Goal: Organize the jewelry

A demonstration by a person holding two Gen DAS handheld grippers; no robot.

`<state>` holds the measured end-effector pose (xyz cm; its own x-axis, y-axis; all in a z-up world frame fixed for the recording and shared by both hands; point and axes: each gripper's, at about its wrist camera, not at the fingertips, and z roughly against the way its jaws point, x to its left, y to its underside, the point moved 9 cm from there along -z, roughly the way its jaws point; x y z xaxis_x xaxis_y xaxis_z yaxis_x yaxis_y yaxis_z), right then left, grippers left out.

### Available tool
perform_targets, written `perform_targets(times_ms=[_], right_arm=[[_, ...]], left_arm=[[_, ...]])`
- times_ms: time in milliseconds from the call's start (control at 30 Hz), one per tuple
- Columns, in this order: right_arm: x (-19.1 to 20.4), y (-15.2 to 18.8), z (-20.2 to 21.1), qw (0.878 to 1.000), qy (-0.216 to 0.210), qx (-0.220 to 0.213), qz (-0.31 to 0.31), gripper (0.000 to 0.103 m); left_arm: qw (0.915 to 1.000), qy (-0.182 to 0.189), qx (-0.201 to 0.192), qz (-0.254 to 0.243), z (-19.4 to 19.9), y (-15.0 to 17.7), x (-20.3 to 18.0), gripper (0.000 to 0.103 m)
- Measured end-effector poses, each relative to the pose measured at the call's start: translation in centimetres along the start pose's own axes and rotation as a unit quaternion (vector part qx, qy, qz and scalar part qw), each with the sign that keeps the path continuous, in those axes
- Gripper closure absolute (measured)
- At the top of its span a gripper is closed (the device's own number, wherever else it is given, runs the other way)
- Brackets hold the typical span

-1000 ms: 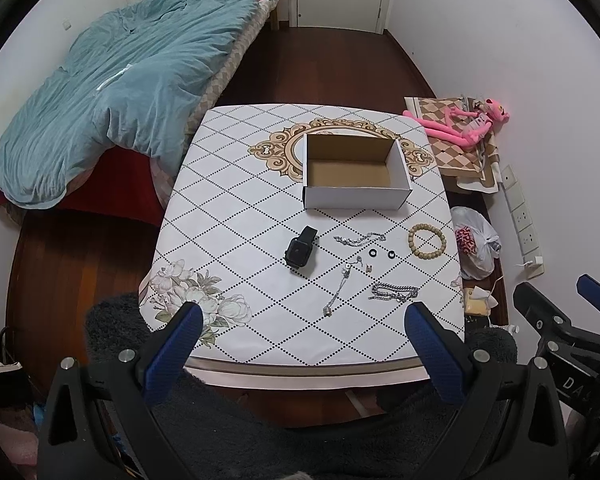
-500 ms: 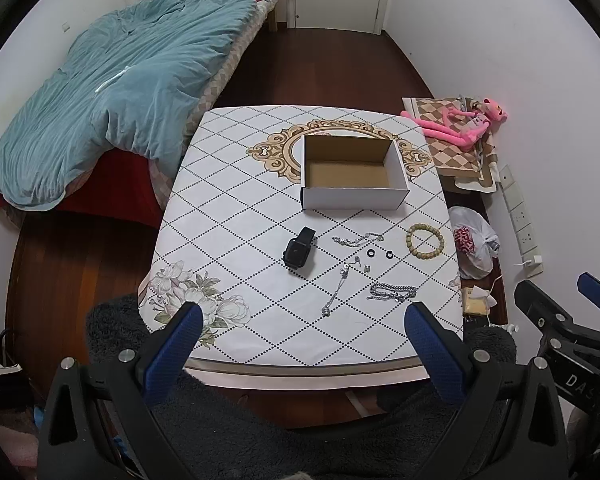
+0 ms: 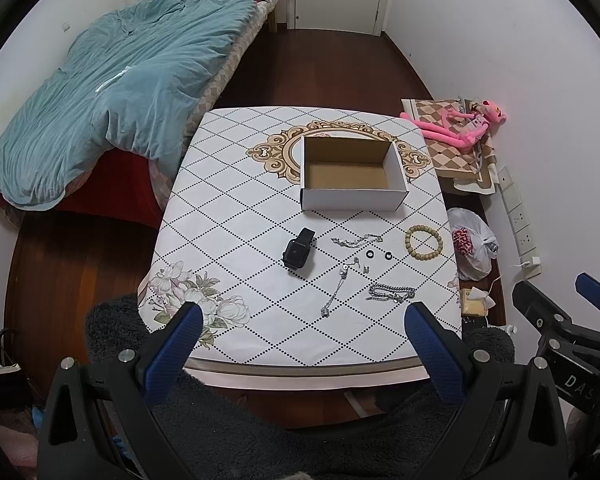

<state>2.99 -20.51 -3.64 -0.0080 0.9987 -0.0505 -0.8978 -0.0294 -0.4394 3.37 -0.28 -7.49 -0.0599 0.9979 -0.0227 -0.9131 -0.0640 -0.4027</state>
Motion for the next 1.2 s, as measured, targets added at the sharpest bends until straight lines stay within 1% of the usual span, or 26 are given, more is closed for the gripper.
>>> perform_targets(times_ms=[500,900,1033,1200], right_arm=[[0.1,0.0,0.2,1.0,-0.001,0.0,0.0,0.0],[-0.1,-0.6,0.7,1.0,0.0,-0.007,-0.001,0.0],[-0.9,-1.0,-0.8,1.0,0.012,-0.001,-0.008,0.0],[-1.8,-1.1,-5.2,0.999,0.02,0.024,-0.026,0.0]], left_arm=[[1.0,0.005,-0.001,0.001,0.4,-0.3,-0.6,0.0],[1.0,0.007,-0.001,-0.001,0.3,-0.4,-0.7,0.0],[1.0,0.003,-0.007,-0.004,-1.0,-1.0,-0.5,0.0],[0.9999,-0.009,0.005,-0.008,-4.9,-1.9,-0.1,0.0]])
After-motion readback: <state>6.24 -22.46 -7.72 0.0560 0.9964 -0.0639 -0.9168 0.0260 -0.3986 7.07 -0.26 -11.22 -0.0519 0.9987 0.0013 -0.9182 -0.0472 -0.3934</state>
